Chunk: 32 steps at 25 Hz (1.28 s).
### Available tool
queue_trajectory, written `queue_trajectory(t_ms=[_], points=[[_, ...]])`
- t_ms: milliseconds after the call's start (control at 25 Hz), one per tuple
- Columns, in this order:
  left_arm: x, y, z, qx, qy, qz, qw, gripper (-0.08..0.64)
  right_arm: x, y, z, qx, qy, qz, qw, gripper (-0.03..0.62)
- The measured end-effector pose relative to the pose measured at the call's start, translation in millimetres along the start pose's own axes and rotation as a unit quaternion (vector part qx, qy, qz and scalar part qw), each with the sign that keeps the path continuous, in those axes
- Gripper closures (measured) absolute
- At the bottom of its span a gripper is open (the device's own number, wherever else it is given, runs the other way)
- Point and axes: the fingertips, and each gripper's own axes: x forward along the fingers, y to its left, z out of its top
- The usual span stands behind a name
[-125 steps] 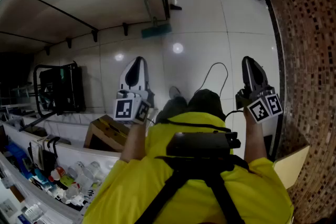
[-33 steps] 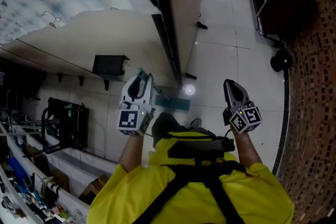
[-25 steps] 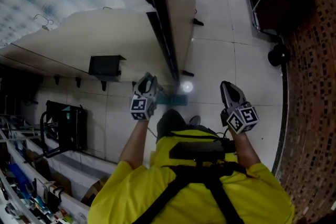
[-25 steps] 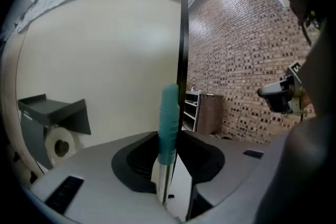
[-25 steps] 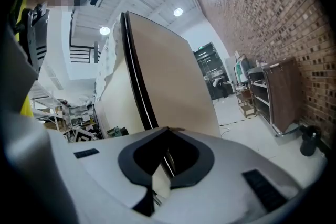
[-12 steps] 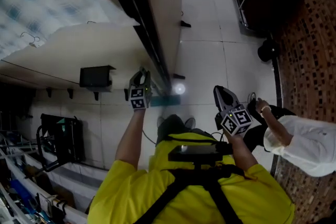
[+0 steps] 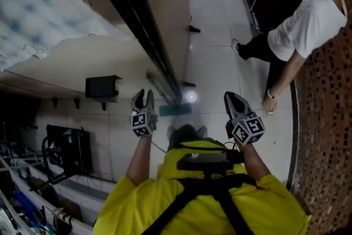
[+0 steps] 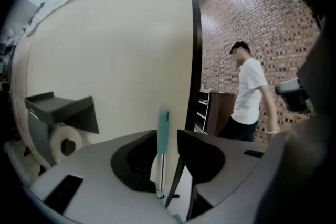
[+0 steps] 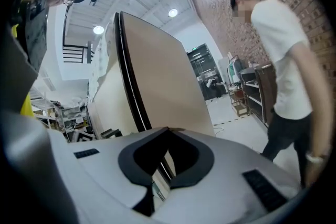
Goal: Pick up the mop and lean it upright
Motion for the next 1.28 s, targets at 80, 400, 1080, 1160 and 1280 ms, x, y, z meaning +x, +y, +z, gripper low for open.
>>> queue_trajectory(t_ms=[80, 400, 1080, 1160, 1280], points=[[-39, -10, 37, -0.01, -0.023, -0.011, 0.9996, 0.46, -3, -1, 10, -0.004, -0.012, -0.003, 1.0, 0.586], [-137, -70, 153, 0.008, -0.118, -0.043, 0.992, 0.494, -22, 32, 65, -0.056, -0.08, 0.028, 0.995, 0.588], [-135, -96, 124, -0.01, -0.085, -0.052, 0.9949, 0.494, -51, 33, 80, -0.056, -0.089, 0.038, 0.994, 0.588], [-133, -99, 121, -0.014, -0.081, -0.055, 0.9951, 0.494, -49, 33, 82, -0.056, -0.091, 0.04, 0.993, 0.588], [-132, -100, 116, -0.014, -0.077, -0.057, 0.9953, 0.494, -48, 34, 83, -0.054, -0.092, 0.043, 0.993, 0.588]])
